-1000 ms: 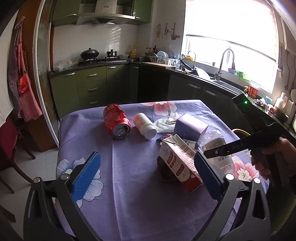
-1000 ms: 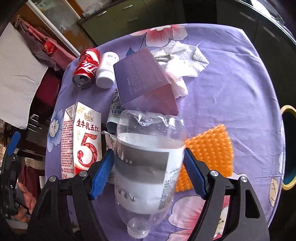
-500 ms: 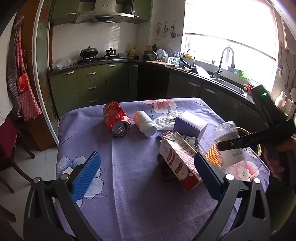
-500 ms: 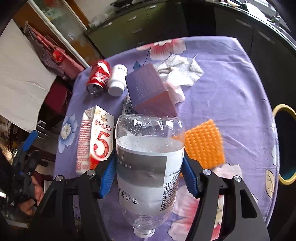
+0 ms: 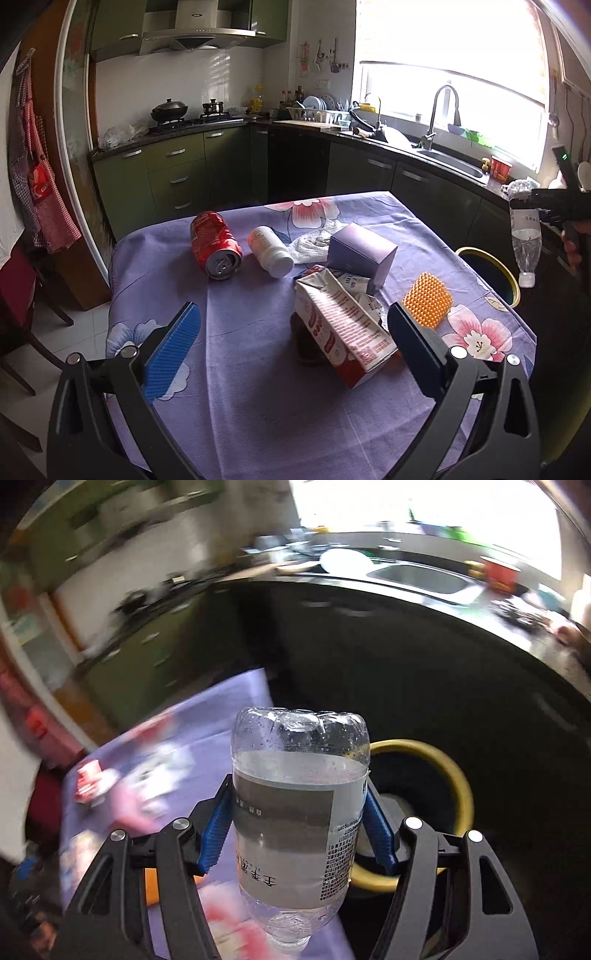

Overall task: Collect trash
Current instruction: 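Carry the water bottle over the bin and open the right tool, then grasp the white milk carton with the left tool, then carry the milk carton over the bin and open the left tool, then grasp the purple box with the right tool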

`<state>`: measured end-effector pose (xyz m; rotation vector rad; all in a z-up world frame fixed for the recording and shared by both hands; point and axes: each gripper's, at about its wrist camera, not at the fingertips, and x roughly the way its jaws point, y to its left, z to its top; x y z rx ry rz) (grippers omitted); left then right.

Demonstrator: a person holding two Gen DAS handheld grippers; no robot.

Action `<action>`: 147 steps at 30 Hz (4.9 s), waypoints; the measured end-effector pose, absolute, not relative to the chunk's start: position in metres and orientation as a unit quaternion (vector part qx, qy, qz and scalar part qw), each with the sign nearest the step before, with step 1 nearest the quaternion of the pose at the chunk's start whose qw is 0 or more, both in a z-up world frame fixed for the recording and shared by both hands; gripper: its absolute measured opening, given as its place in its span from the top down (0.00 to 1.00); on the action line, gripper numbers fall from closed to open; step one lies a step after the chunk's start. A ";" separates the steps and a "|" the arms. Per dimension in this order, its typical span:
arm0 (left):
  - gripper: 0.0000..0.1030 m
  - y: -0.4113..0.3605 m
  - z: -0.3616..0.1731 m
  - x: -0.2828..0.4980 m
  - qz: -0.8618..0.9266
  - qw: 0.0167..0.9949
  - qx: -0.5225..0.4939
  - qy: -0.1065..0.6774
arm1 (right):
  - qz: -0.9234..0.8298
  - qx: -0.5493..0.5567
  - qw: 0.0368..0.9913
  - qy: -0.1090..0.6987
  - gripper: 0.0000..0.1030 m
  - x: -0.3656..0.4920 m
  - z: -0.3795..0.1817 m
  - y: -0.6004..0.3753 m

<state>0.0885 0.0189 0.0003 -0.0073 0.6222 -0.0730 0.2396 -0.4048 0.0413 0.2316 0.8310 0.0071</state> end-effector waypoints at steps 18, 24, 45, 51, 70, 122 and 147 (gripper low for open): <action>0.07 -0.019 0.002 0.114 -0.052 0.939 0.010 0.339 | -0.079 0.131 0.883 0.445 0.37 0.295 -0.078 -0.490; 0.07 -0.022 0.001 0.109 -0.059 0.938 -0.002 0.341 | -0.045 0.119 0.903 0.410 0.31 0.231 -0.046 -0.464; 0.21 -0.025 -0.038 0.156 0.011 0.912 -0.053 0.406 | 0.046 0.086 0.916 0.389 0.31 0.141 -0.041 -0.397; 0.35 -0.026 -0.051 0.167 0.022 0.902 -0.049 0.428 | 0.050 0.084 0.914 0.393 0.31 0.144 -0.046 -0.398; 0.67 -0.022 -0.040 0.154 0.001 0.910 -0.025 0.415 | 0.060 0.084 0.911 0.399 0.31 0.144 -0.048 -0.393; 0.37 -0.408 -0.057 0.298 -0.306 0.851 0.101 0.414 | -0.068 0.166 0.899 0.399 0.31 0.088 -0.069 -0.531; 0.17 -0.109 0.032 0.134 -0.183 0.939 0.008 0.290 | 0.010 0.089 0.906 0.413 0.30 0.117 -0.044 -0.416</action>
